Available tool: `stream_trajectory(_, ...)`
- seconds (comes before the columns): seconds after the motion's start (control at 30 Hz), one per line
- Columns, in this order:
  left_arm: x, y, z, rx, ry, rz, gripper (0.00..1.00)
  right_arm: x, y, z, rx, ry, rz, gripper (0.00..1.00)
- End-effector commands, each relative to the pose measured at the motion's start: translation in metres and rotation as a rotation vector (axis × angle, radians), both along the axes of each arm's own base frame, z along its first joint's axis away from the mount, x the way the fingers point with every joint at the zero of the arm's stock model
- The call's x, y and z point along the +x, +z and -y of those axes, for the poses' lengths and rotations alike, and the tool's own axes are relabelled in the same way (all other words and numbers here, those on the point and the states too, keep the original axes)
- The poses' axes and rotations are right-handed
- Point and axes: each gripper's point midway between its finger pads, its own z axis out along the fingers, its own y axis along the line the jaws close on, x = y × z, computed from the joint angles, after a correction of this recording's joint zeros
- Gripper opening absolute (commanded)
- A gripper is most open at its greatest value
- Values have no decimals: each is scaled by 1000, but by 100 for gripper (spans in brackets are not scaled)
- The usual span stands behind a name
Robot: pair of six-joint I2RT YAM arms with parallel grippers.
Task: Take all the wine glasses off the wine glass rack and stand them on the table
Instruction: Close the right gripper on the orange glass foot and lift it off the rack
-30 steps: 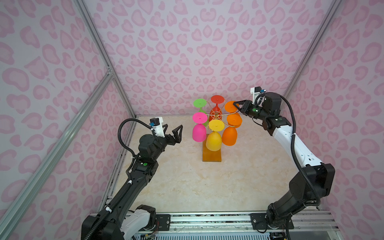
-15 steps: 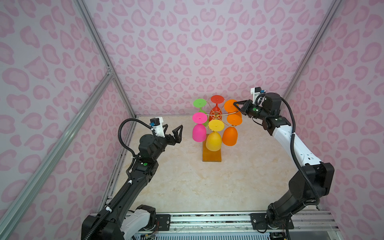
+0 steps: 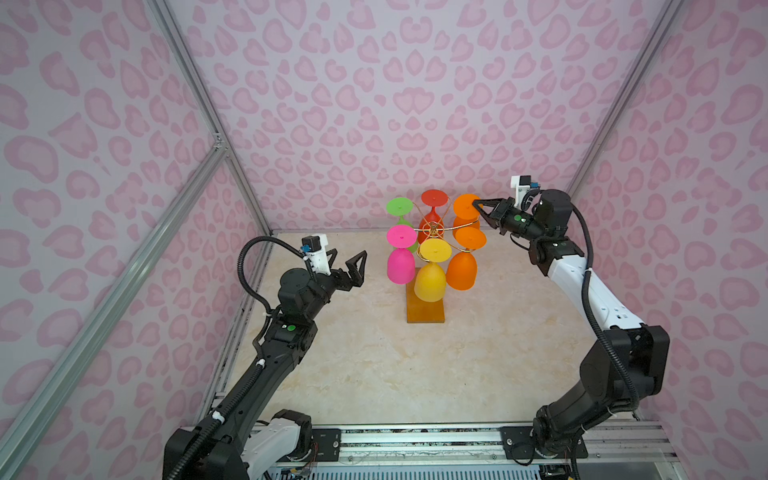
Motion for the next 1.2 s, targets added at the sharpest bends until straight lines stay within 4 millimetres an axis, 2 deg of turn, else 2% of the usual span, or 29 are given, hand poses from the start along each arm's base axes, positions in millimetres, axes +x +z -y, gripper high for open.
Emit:
stream_trajectory(0.0,1,3,2,-5,-10,13,100,-4,10,3,17,6,41,0)
stream_trajectory(0.5,0,2,4,-7,-20,10,100,-27,9,8,22,5,41,0)
stream_trajectory(0.77,2,-1,6,-13,-27,1,100,-37,11,-7,35,42,42,0)
stream_trajectory(1.17,0,-2,7,-14,-30,-2,100,-23,19,-31,59,97,48,0)
